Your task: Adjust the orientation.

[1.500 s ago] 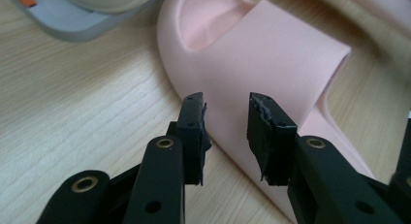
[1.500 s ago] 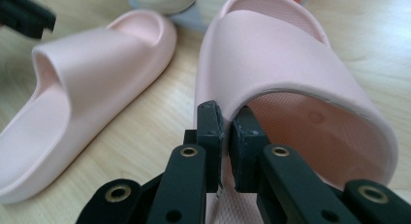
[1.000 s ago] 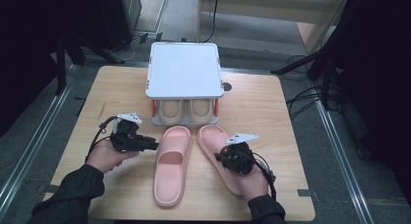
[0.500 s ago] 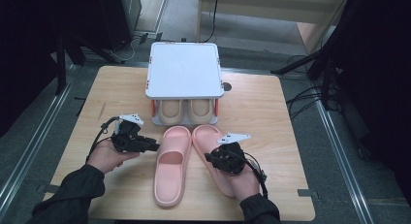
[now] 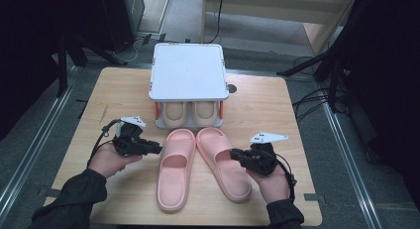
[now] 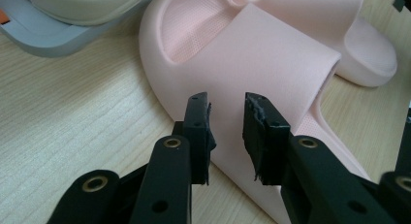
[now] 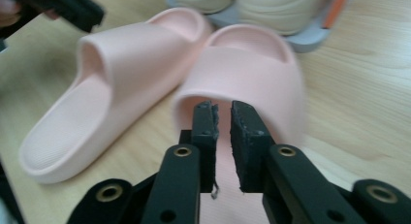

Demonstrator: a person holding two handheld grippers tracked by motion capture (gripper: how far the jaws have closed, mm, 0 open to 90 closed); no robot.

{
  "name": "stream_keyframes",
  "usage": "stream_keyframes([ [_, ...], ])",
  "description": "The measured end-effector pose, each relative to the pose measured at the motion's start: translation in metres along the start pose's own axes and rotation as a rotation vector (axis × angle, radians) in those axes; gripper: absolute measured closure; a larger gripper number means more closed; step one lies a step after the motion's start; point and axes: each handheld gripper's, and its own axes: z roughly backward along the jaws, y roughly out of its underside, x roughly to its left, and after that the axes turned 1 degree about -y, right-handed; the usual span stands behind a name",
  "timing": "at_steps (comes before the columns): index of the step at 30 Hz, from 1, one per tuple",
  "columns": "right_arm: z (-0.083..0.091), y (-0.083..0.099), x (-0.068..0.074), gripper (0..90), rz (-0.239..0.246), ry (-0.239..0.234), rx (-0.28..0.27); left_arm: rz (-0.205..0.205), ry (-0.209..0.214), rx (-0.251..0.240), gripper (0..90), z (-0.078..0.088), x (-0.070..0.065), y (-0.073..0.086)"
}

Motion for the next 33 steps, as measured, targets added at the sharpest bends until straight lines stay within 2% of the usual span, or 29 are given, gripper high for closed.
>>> stream_keyframes([
  [5, -0.001, -0.002, -0.024, 86.6, -0.039, 0.053, 0.000, -0.005, -0.007, 0.016, 72.3, -0.004, 0.000, 0.002],
  [8, -0.007, -0.001, -0.033, 84.7, -0.067, 0.078, 0.026, -0.008, -0.023, 0.031, 71.4, -0.009, -0.001, 0.002],
  [12, -0.015, 0.002, -0.039, 84.7, -0.072, 0.096, 0.069, -0.025, -0.022, 0.039, 71.6, -0.012, -0.004, 0.003],
  [19, -0.027, 0.002, -0.037, 83.2, -0.056, 0.105, 0.097, -0.016, -0.018, 0.042, 70.9, -0.014, -0.003, 0.004],
  [33, -0.041, 0.002, -0.029, 81.9, -0.037, 0.075, 0.111, -0.023, 0.014, 0.058, 71.2, -0.016, -0.006, 0.004],
])
